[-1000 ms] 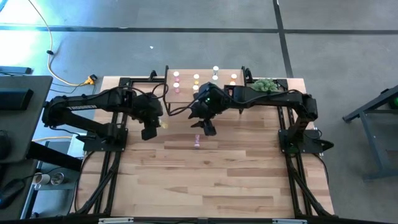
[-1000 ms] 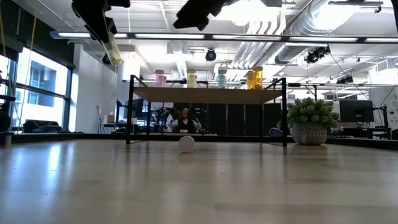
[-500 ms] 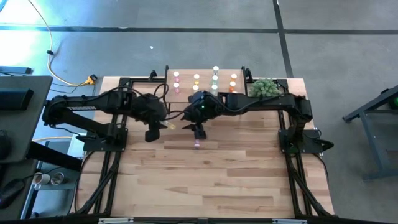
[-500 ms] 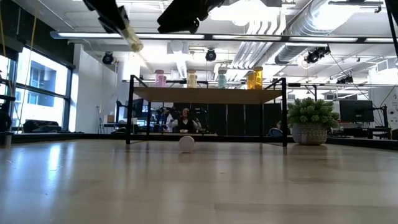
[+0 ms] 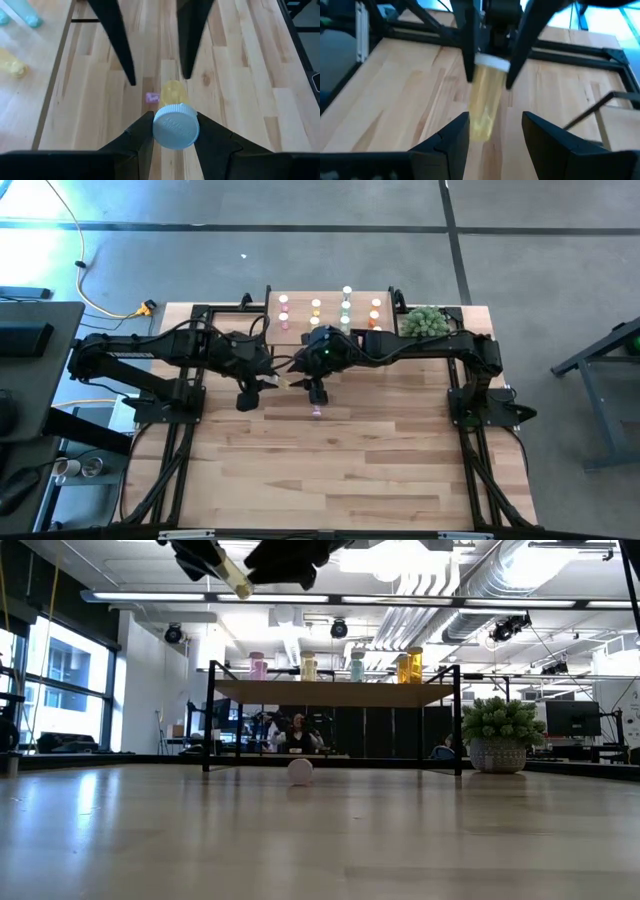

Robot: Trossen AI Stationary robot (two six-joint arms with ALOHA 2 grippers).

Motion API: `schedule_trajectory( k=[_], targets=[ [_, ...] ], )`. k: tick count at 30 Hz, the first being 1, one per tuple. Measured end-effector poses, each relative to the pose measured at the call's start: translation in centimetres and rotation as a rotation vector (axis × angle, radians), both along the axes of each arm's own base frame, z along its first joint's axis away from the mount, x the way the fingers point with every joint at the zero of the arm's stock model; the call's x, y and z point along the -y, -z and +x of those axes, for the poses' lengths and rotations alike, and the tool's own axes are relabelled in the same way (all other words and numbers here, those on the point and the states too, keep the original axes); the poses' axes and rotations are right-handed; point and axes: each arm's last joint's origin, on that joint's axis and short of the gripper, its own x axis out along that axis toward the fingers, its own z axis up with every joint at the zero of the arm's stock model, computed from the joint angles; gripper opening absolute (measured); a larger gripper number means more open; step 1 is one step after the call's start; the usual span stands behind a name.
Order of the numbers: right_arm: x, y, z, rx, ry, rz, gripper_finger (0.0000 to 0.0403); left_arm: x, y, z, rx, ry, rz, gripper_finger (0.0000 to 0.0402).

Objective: Pick and place medicine bottles onto shelf by color
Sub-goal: Put the yellow pill bottle aligned with the other yellow pill bottles on the shelf

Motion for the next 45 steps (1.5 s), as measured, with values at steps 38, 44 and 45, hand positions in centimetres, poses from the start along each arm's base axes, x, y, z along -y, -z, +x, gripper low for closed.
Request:
schedule_trajectory(
  k=[38, 44, 45],
  targets=[
    [-0.05, 0.03, -0.04, -0.021, 0.054, 0.103, 0.0102, -0.25, -0.86, 0.76, 0.105, 0.026, 0.121, 0.0115],
    [-0.05, 0.03, -0.04, -0.021, 0.054, 0.103, 0.0091, -0.25, -0.86, 0.77, 0.107, 0.029, 0.118, 0.0115],
    [-0.05, 0.03, -0.04, -0.021, 0.054, 0.103, 0.0091, -0.24, -0.86, 0.77, 0.107, 0.030, 0.118, 0.0115]
  ],
)
